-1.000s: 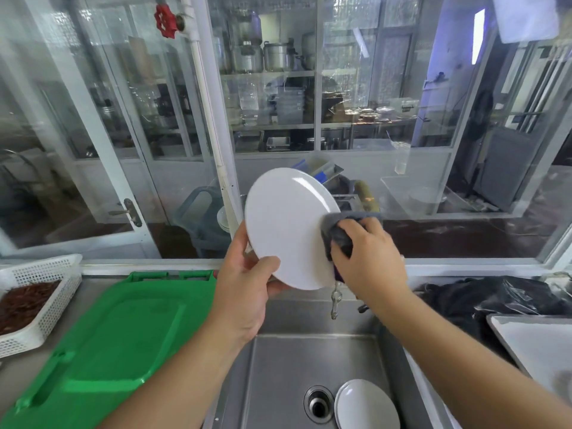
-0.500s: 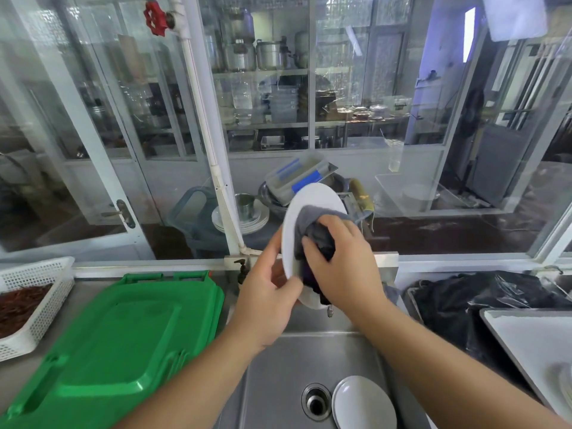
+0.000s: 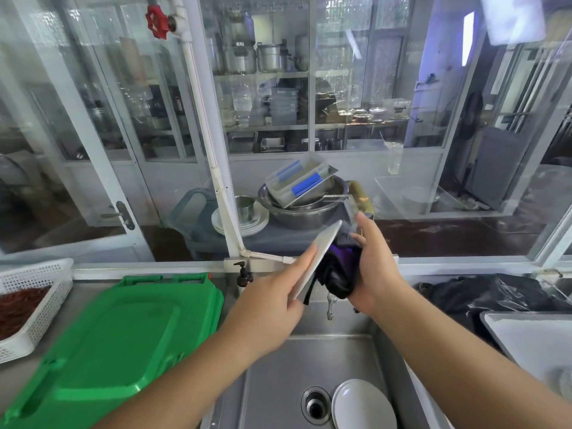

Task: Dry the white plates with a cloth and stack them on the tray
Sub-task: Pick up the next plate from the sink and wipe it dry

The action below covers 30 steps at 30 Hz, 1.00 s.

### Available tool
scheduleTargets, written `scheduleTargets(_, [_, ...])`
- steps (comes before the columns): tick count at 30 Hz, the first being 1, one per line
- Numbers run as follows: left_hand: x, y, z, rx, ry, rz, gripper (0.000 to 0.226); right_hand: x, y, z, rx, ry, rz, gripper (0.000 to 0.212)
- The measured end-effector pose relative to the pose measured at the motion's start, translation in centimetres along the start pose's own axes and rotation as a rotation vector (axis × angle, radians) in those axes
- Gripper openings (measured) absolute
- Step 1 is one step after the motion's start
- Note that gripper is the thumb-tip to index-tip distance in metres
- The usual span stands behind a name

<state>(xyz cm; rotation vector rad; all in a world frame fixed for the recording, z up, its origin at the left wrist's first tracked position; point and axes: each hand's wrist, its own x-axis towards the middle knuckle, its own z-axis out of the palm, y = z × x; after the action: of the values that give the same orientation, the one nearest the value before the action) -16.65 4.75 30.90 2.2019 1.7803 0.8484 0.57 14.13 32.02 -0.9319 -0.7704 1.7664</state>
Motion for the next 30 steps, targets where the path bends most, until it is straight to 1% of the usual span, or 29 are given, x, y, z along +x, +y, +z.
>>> scheduleTargets(2, [0.0, 0.2, 0.1, 0.086, -0.021, 0.041, 0.098, 0.2, 0.6, -0.5, -0.049, -0.029, 0.053, 0.071])
scheduleTargets(3, [0.1, 0.3, 0.3, 0.127, -0.041, 0.055, 0.097, 0.2, 0.9, -0.7, -0.068, -0.043, 0.075, 0.074])
scheduleTargets(5, [0.2, 0.4, 0.6, 0.228, -0.078, 0.078, 0.097, 0.1, 1.3, -1.2, -0.100, -0.065, 0.089, 0.066])
scheduleTargets(7, [0.1, 0.6, 1.0, 0.328, -0.085, 0.099, 0.097, 0.1, 1.9, -1.7, -0.081, -0.056, 0.073, 0.059])
scheduleTargets(11, [-0.7, 0.9, 2.5, 0.497, -0.019, 0.166, 0.101, 0.0, 3.4, -2.7, 0.012, -0.041, 0.063, 0.036])
scheduleTargets(13, [-0.9, 1.1, 2.8, 0.490, -0.035, 0.148, 0.097, 0.1, 3.8, -3.2, 0.046, -0.044, 0.058, 0.035])
scheduleTargets(16, [-1.2, 1.5, 2.7, 0.461, -0.066, 0.106, 0.079, 0.1, 4.0, -3.8, 0.075, -0.066, 0.030, 0.041])
scheduleTargets(18, [-1.4, 1.4, 2.3, 0.443, -0.038, 0.117, 0.071, 0.3, 4.0, -4.3, 0.117, -0.074, 0.018, 0.045])
scheduleTargets(20, [-1.4, 1.3, 1.8, 0.414, 0.029, 0.151, 0.069, 0.5, 4.0, -4.6, 0.153, -0.078, -0.001, 0.047])
scheduleTargets(23, [-1.1, 0.2, 1.3, 0.321, 0.148, 0.214, 0.063, 0.7, 3.7, -4.6, 0.194, -0.099, -0.042, 0.038])
scheduleTargets(25, [-0.6, -1.1, 1.1, 0.191, 0.188, 0.132, 0.062, 0.8, 3.4, -4.7, 0.222, -0.103, -0.072, 0.033])
scheduleTargets(27, [0.1, -2.3, 0.9, -0.086, 0.256, -0.075, 0.063, 0.8, 3.1, -4.7, 0.261, -0.100, -0.093, 0.032])
scheduleTargets(28, [0.5, -2.6, 0.9, -0.274, 0.297, -0.224, 0.063, 0.8, 3.0, -4.7, 0.284, -0.095, -0.097, 0.033])
scheduleTargets(29, [0.9, -2.7, 0.8, -0.498, 0.327, -0.390, 0.060, 0.8, 2.9, -4.7, 0.304, -0.093, -0.093, 0.035])
scheduleTargets(30, [1.2, -2.7, 0.7, -0.779, 0.323, -0.553, 0.054, 0.7, 2.7, -4.6, 0.315, -0.094, -0.088, 0.038])
